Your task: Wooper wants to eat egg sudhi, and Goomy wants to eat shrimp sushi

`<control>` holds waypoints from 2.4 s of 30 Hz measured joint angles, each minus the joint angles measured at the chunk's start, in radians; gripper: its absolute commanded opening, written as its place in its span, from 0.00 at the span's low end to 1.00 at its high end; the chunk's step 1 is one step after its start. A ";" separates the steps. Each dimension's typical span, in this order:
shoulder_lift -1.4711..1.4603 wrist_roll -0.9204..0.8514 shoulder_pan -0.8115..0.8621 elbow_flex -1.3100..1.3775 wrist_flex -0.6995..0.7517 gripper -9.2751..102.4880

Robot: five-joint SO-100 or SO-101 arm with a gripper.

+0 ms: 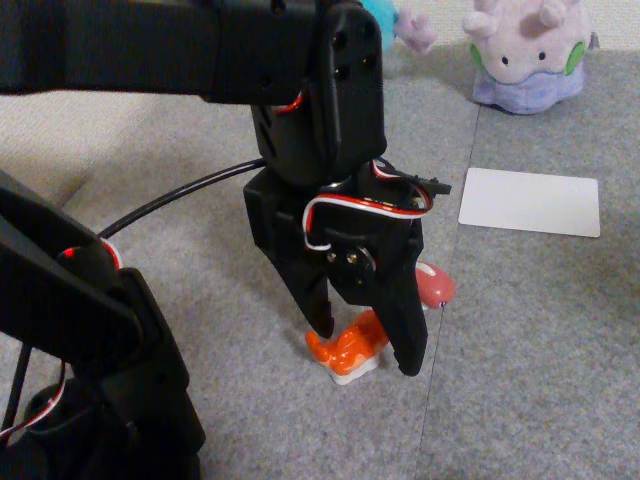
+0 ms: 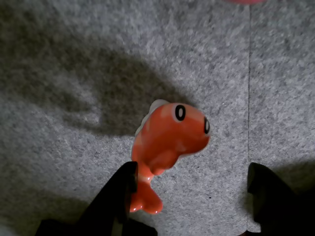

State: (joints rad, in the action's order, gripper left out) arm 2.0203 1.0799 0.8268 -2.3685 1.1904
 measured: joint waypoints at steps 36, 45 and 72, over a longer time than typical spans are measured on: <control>0.000 0.041 -0.083 -0.150 -0.209 0.26; 0.000 0.040 -0.084 -0.150 -0.210 0.15; 0.049 0.041 -0.094 -0.086 -0.176 0.11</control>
State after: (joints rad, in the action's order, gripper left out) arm 2.0693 1.1213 0.7332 -2.4544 1.0140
